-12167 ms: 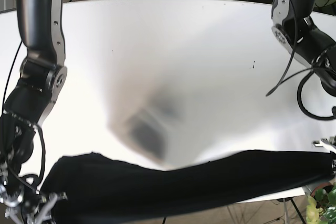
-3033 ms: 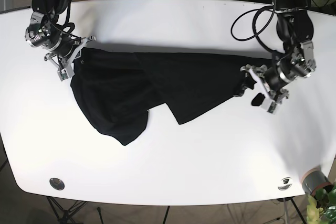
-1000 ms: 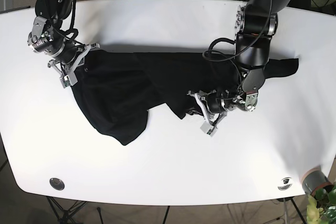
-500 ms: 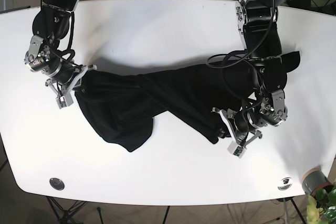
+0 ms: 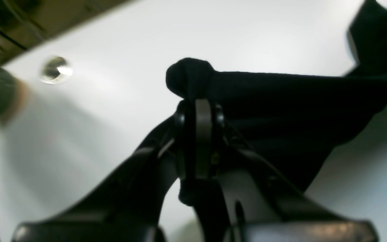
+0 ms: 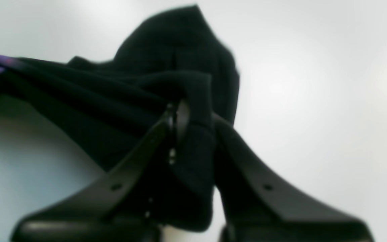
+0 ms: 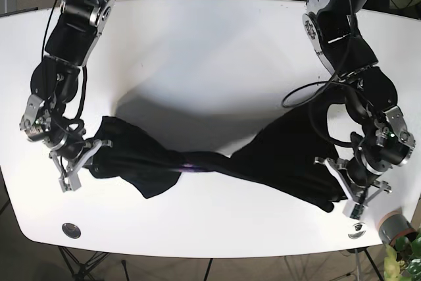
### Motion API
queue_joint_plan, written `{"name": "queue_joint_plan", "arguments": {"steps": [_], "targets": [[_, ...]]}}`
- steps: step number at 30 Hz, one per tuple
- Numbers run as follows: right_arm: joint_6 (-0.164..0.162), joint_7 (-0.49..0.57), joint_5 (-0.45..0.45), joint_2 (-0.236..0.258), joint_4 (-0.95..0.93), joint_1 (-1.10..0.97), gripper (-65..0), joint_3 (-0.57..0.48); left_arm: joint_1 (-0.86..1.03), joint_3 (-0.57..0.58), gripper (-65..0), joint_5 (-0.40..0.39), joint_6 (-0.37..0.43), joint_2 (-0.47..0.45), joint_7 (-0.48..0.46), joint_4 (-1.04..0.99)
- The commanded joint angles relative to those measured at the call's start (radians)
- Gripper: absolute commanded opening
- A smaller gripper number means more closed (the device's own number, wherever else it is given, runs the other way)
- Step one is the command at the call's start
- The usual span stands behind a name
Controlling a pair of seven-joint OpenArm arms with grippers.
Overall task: Fold the T-shirt properly
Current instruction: 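Lift the shirt with both grippers, swing it and lay it flat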
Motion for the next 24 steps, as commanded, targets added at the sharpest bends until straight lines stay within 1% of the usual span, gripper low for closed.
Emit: {"name": "queue_joint_plan", "arguments": {"steps": [1, 4, 5, 7, 10, 13, 16, 20, 22, 24], "targets": [[-0.003, 0.016, 0.01, 0.031, -0.006, 0.09, -62.9, 0.003, -0.072, -0.032, -65.0, -0.002, 0.003, -0.034, 0.023, 0.056], [-0.005, 0.002, 0.01, 0.04, -0.027, 0.163, -62.9, -0.036, -0.128, -0.063, -65.0, 0.0, 0.003, -0.058, 0.057, 0.081], [-0.005, 0.001, 0.01, 0.04, -0.037, 0.189, -62.9, -0.054, -0.145, -0.069, -65.0, 0.0, 0.003, -0.069, 0.059, 0.082], [-0.005, 0.001, 0.01, 0.057, -0.064, 0.249, -62.9, -0.086, -0.191, -0.072, -65.0, 0.0, 0.003, -0.101, 0.059, 0.082], [-0.005, 0.001, 0.01, 0.072, -0.101, 0.334, -62.9, -0.116, -0.246, -0.074, -65.0, 0.001, 0.003, -0.141, 0.059, 0.082], [-0.005, 0.001, 0.01, 0.077, -0.133, 0.412, -62.9, -0.133, -0.289, -0.075, -65.0, 0.001, 0.003, -0.182, 0.059, 0.081], [-0.005, 0.004, 0.01, 0.109, -0.173, 0.508, -62.9, -0.166, -0.343, -0.075, -65.0, 0.0, 0.003, -0.227, 0.059, 0.05], [-0.005, 0.004, 0.01, 0.13, -0.241, 0.64, -62.9, -0.221, -0.401, -0.077, -65.0, -0.003, 0.003, -0.273, 0.057, -0.01], [-0.005, 0.004, 0.012, 0.146, -0.256, 0.685, -62.9, -0.229, -0.405, -0.077, -65.0, -0.007, 0.003, -0.299, 0.054, -0.022], [-0.005, 0.004, 0.012, 0.15, -0.262, 0.714, -62.9, -0.228, -0.405, -0.077, -65.0, -0.007, 0.003, -0.31, 0.054, -0.024]]}}
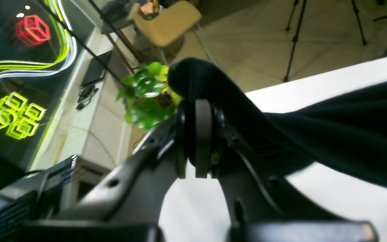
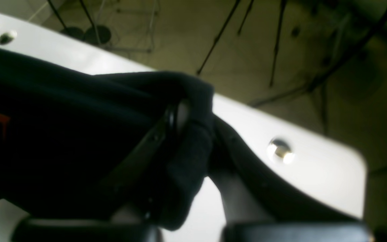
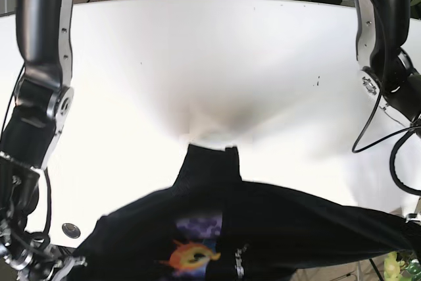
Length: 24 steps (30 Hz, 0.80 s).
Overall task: Fold the T-shirt properly
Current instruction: 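Lift the shirt with both grippers, swing it and lay it flat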
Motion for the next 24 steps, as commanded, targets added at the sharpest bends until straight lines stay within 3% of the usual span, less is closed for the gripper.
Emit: {"name": "queue_joint_plan", "arguments": {"steps": [1, 8, 13, 17, 24], "targets": [[-0.006, 0.015, 0.002, 0.022, 0.004, 0.058, -62.9, 0.004, -0.032, -0.003, -65.0, 0.002, 0.002, -0.026, -0.021, 0.01], [-0.006, 0.012, 0.002, 0.028, 0.005, 0.032, -62.9, 0.009, 0.052, -0.053, -65.0, 0.002, 0.002, -0.024, -0.025, 0.013], [-0.006, 0.012, 0.011, 0.054, 0.05, -0.08, -62.9, 0.012, 0.162, -0.087, -65.0, 0.002, 0.002, -0.023, -0.102, 0.013], [-0.006, 0.012, 0.011, 0.06, 0.134, -0.225, -62.9, 0.027, 0.251, -0.092, -65.0, 0.0, 0.002, -0.023, -0.125, 0.014], [-0.002, -0.022, 0.011, 0.051, 0.291, -0.495, -62.9, 0.121, 0.434, -0.207, -65.0, -0.001, 0.002, 0.008, -0.125, 0.059]]}}
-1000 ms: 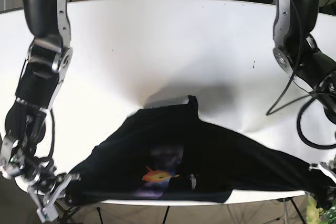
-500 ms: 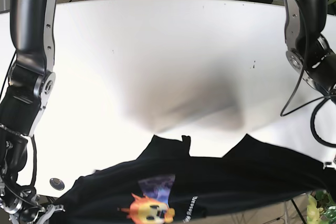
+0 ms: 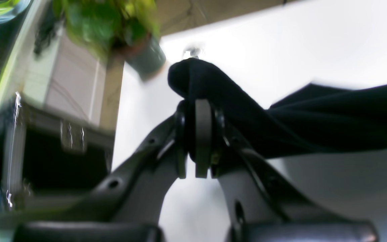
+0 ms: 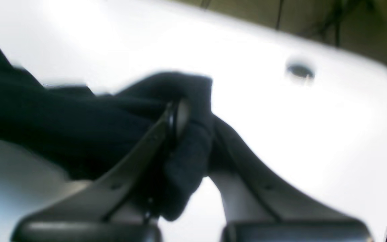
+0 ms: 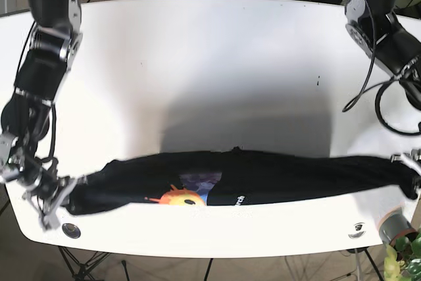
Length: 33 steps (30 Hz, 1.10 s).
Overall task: Fold the T-shirt properly
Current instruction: 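Lift the shirt with both grippers, swing it and lay it flat, then release with the left gripper and grasp the shirt's hem corner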
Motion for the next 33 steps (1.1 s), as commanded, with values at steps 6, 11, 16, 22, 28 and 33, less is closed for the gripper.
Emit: {"name": "queue_joint_plan", "arguments": {"steps": [6, 11, 16, 22, 28, 33], "targets": [[0.004, 0.008, 0.007, -0.023, 0.137, -0.172, -62.9, 0.107, 0.158, -0.096, -65.0, 0.003, 0.007, 0.014, -0.022, 0.055], [0.004, 0.007, 0.007, -0.056, 0.182, -0.307, -62.9, 0.128, 0.276, -0.173, -65.0, 0.005, 0.007, 0.06, -0.024, 0.089], [0.004, 0.007, 0.007, -0.09, 0.209, -0.435, -62.9, 0.167, 0.38, -0.216, -65.0, 0.005, 0.007, 0.083, -0.042, 0.095], [0.005, 0.007, 0.007, -0.101, 0.26, -0.541, -62.9, 0.179, 0.512, -0.225, -65.0, 0.006, 0.007, 0.091, -0.145, 0.087], [0.005, 0.007, 0.007, -0.102, 0.288, -0.613, -62.9, 0.179, 0.586, -0.227, -65.0, 0.006, 0.007, 0.091, -0.214, 0.052], [0.005, 0.008, 0.007, -0.102, 0.289, -0.64, -62.9, 0.181, 0.595, -0.227, -65.0, 0.013, 0.007, 0.085, -0.214, 0.009]]}}
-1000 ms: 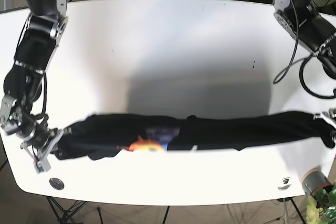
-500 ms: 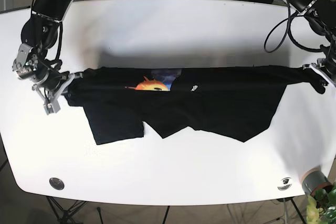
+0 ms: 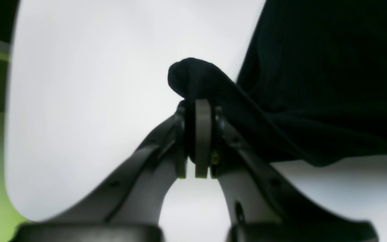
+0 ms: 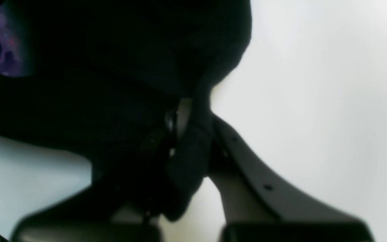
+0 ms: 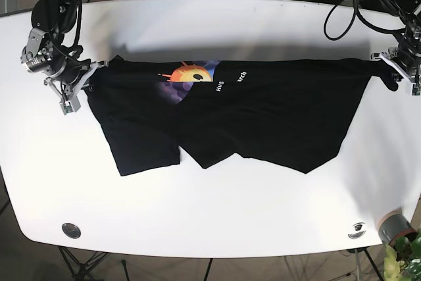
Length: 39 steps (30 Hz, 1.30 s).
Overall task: Fold the T-shirt properly
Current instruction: 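Release with the left gripper and grasp the shirt's hem corner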
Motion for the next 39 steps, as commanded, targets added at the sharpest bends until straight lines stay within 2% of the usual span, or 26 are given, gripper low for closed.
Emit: {"name": "queue_joint_plan", "arguments": {"steps": [1, 2, 7, 9, 10, 15, 18, 22, 25, 28, 36, 39], "targets": [[0.001, 0.019, 0.004, 0.019, 0.023, 0.005, -62.9, 0.007, -0.006, -0.003, -64.0, 0.0, 0.006, -0.03, -0.019, -0.007], [0.001, 0.019, 0.004, 0.019, 0.023, 0.002, -62.9, 0.007, -0.006, -0.003, -61.8, 0.0, 0.006, -0.031, -0.019, -0.014], [0.001, 0.019, 0.004, 0.019, 0.024, -0.004, -62.9, 0.007, -0.004, -0.003, -36.1, 0.0, 0.006, -0.027, -0.019, -0.027], [0.001, 0.019, 0.004, 0.019, 0.024, -0.004, -62.9, 0.007, 0.011, -0.002, -27.4, -0.003, 0.006, -0.027, -0.017, -0.024], [0.001, 0.019, 0.004, 0.019, 0.024, -0.004, -62.9, 0.007, 0.017, 0.0, -25.0, -0.008, 0.006, -0.027, -0.017, -0.024], [0.001, 0.019, 0.004, 0.019, 0.027, -0.004, -62.9, 0.007, 0.019, 0.0, -25.3, -0.032, 0.006, -0.03, -0.017, -0.022], [0.001, 0.019, 0.004, 0.019, 0.041, -0.006, -62.9, 0.007, 0.022, -0.002, -25.3, -0.141, 0.006, -0.042, -0.014, -0.021], [0.001, 0.019, 0.004, 0.019, 0.043, -0.006, -62.9, 0.007, 0.016, -0.002, -25.3, -0.295, 0.006, -0.097, 0.079, 0.016], [0.001, 0.019, 0.004, 0.017, 0.043, -0.006, -62.9, 0.007, -0.02, 0.0, -25.3, -0.344, 0.006, -0.097, 0.105, 0.047], [0.001, 0.019, 0.004, -0.004, 0.043, -0.004, -62.9, 0.007, -0.08, 0.004, -25.1, -0.347, 0.006, -0.094, 0.105, 0.039], [0.001, 0.019, 0.004, -0.016, 0.043, -0.003, -62.9, 0.005, -0.288, 0.164, -25.1, -0.345, 0.006, -0.1, 0.102, -0.2], [0.001, 0.019, 0.003, -0.03, 0.043, 0.001, -62.9, 0.005, -0.351, 0.213, -25.1, -0.305, 0.006, -0.1, 0.101, -0.275]]}}
